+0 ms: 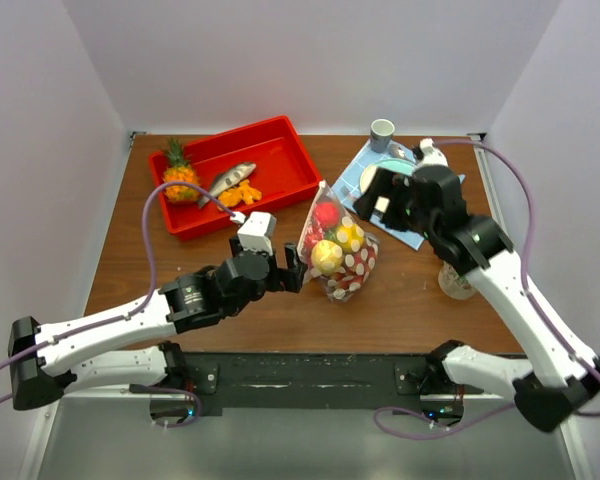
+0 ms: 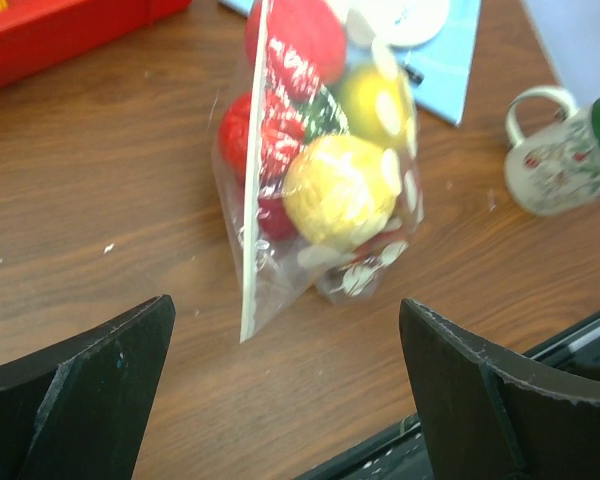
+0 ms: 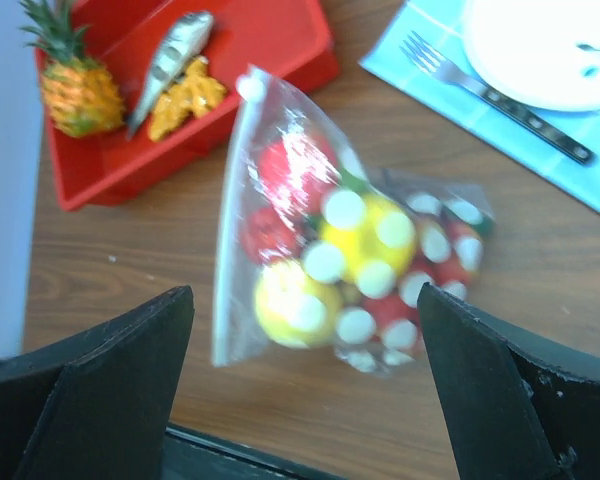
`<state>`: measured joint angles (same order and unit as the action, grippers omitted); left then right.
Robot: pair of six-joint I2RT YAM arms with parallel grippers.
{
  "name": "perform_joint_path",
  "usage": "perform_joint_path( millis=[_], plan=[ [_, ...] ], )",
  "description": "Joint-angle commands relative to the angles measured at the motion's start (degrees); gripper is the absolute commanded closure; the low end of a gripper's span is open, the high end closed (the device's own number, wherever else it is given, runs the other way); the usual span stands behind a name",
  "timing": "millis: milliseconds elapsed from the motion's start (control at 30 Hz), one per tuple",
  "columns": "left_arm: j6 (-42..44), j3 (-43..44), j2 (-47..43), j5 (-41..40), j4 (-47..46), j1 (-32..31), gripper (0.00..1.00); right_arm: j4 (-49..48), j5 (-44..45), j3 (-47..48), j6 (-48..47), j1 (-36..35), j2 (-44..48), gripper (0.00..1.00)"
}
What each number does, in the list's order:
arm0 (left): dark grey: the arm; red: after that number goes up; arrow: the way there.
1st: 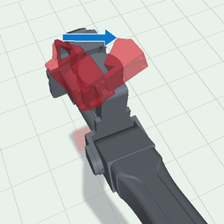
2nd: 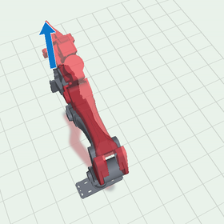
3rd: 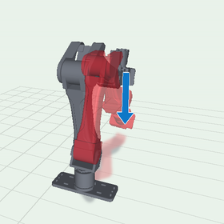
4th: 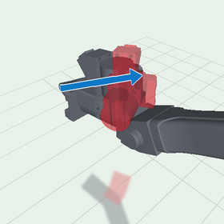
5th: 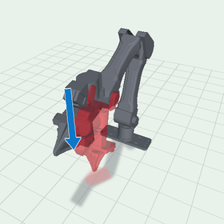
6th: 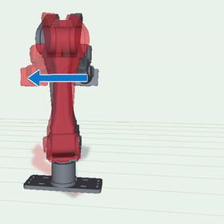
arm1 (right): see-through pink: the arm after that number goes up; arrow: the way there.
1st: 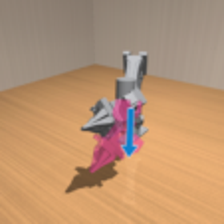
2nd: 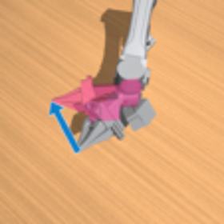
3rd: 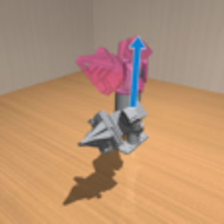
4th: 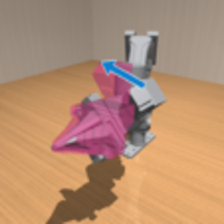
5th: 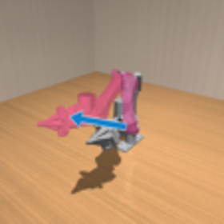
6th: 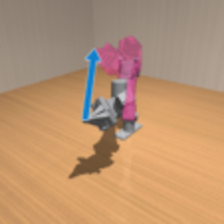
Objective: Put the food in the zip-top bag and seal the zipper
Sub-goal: Reset both arms
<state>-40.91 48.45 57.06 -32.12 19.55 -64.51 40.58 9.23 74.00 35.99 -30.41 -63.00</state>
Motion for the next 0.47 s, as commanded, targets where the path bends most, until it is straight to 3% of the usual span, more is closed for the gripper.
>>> perform_joint_path(
  millis=[0,200,433],
  plan=[
    [0.1,1.3,1.0,1.3,2.5,0.3,0.00,-0.8,3.4,-8.9,-2.1,0.0,7.5,0.01],
    [-0.1,-4.0,-3.8,-0.7,-1.9,0.3,0.00,0.5,5.0,-13.4,-3.1,0.0,14.0,0.01],
    [0.8,-4.2,-4.6,-3.8,-2.9,0.3,0.00,0.8,5.0,-12.9,-3.6,0.0,13.3,0.01]
  ],
)
